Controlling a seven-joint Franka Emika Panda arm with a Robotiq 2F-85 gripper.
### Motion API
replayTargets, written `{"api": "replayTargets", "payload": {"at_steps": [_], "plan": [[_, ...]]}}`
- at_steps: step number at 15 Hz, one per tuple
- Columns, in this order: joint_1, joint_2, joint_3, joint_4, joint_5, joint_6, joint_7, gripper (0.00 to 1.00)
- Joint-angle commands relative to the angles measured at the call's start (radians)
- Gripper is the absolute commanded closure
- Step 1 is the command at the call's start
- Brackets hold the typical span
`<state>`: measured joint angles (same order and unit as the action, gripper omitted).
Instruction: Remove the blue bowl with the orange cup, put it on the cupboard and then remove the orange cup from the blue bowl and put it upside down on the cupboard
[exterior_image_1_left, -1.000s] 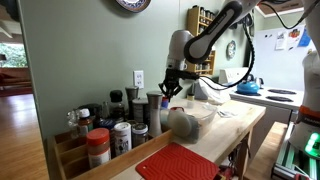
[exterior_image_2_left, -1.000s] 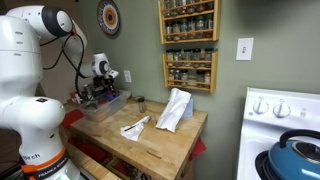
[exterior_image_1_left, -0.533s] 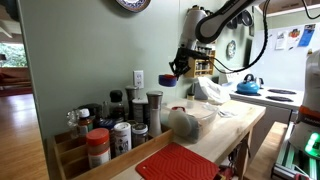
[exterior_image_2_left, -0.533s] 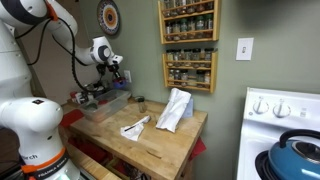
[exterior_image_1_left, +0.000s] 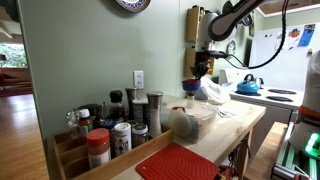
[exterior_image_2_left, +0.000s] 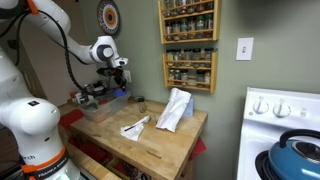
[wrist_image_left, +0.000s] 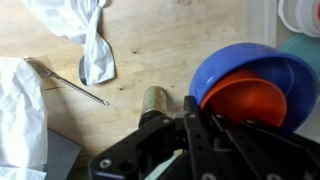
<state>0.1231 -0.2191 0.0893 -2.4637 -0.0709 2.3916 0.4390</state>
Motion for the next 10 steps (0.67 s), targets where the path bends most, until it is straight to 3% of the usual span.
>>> {"api": "replayTargets", "payload": {"at_steps": [1, 4, 5, 10], "plan": [[-0.053, -0.066, -0.004, -0.085, -0.022, -0.075, -0.11, 0.98], [-0.072, -0.047, -0.002, -0.133, -0.017, -0.101, -0.15, 0.98], [-0.078, -0.03, 0.008, -0.148, -0.012, -0.095, -0.104, 0.98], [-0.112, 0.031, 0.027, -0.255, -0.082, 0.121, 0.045, 0.98]]}}
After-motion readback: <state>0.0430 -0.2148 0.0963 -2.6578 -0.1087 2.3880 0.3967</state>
